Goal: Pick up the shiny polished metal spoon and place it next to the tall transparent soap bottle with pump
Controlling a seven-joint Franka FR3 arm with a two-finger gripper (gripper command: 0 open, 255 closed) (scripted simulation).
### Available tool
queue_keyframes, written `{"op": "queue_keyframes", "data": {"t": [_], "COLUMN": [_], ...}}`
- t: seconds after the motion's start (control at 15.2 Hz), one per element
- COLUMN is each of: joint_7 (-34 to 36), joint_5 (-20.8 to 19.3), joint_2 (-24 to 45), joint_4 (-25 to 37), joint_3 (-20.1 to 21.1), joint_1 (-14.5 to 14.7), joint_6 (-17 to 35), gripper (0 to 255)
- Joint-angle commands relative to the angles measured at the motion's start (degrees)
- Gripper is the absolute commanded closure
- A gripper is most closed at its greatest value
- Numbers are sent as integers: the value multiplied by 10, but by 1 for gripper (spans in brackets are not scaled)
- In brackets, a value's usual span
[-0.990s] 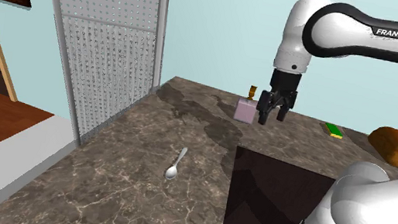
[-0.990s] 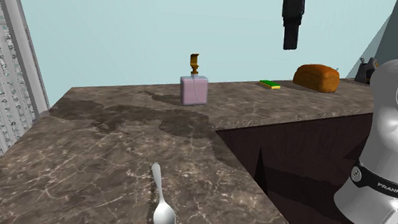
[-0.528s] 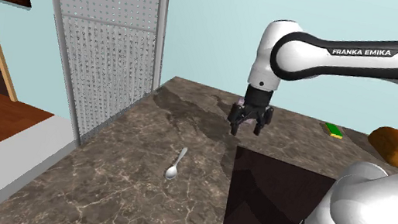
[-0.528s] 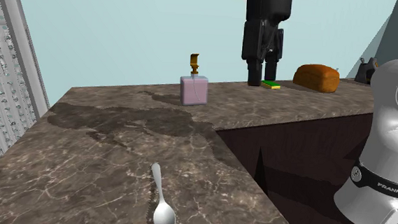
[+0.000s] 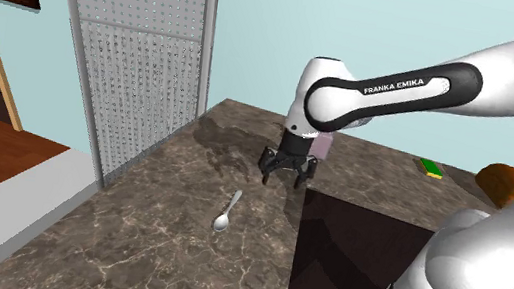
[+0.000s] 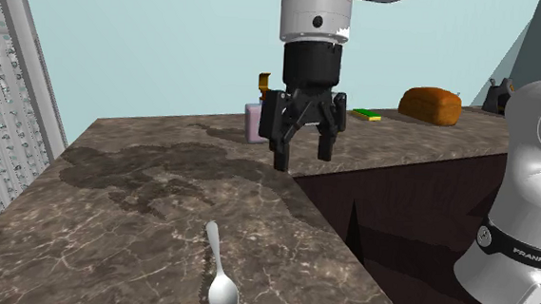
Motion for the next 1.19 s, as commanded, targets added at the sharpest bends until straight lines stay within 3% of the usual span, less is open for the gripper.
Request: {"op": "queue_keyframes", "data": {"t": [0.0,0.66,1.12], "joint_7": [36,206,220], "joint_5": [10,-3,-11], "joint_2": [41,270,327], "joint_4": [7,93,99], "joint_3": [14,46,46], "joint_1": [-3,-16,-8], "joint_6": [45,235,289], "gripper": [0,0,0]}}
